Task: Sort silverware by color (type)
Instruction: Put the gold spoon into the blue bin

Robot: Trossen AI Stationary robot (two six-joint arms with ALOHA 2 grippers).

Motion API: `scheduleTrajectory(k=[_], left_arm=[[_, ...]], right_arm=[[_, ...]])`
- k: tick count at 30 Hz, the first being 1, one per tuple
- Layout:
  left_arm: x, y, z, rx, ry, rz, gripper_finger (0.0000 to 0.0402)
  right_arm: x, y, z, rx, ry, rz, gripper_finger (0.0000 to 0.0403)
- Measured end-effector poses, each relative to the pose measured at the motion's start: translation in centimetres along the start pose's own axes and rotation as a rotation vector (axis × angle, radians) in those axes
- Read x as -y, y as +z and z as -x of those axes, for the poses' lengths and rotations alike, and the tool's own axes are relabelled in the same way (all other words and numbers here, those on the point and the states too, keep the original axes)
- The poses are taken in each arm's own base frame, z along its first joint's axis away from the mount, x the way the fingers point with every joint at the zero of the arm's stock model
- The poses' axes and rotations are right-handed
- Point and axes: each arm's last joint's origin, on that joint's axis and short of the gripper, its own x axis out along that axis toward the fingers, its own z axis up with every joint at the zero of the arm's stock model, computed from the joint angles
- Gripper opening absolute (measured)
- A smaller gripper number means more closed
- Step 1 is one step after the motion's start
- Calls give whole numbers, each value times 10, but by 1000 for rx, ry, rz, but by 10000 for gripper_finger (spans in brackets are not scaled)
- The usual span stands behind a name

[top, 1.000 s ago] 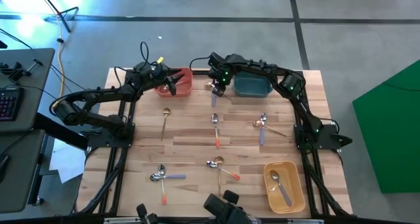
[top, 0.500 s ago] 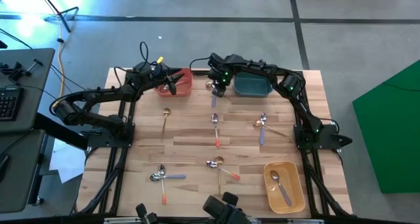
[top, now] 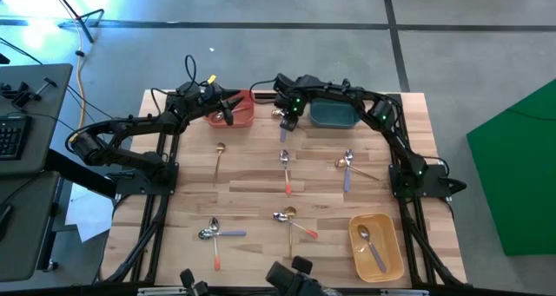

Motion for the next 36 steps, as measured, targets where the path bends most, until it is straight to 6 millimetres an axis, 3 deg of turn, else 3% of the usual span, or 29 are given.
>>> scheduleTrajectory(k=[5, 11, 18, 23, 28, 36], left_arm=[[0, -1, 0, -5, 0, 1, 129], [0, -2, 0, -21, -1, -10, 129], [0, -3, 0, -31, -3, -47, 129], [0, -3, 0, -32, -3, -61, 129], [0, -4, 0, -36, -5, -60, 129], [1, -4, 0, -42, -6, -76, 129]], right_arm=[[-4, 1, 0, -1, 0, 17, 17], [-14, 2, 7, 4, 16, 27, 13], [-45, 7, 67, 113, 0, 87, 7], [-61, -4, 126, 149, -91, 95, 4], [-51, -27, 160, 53, -233, 40, 4], [-14, -46, 169, -74, -285, -12, 4]])
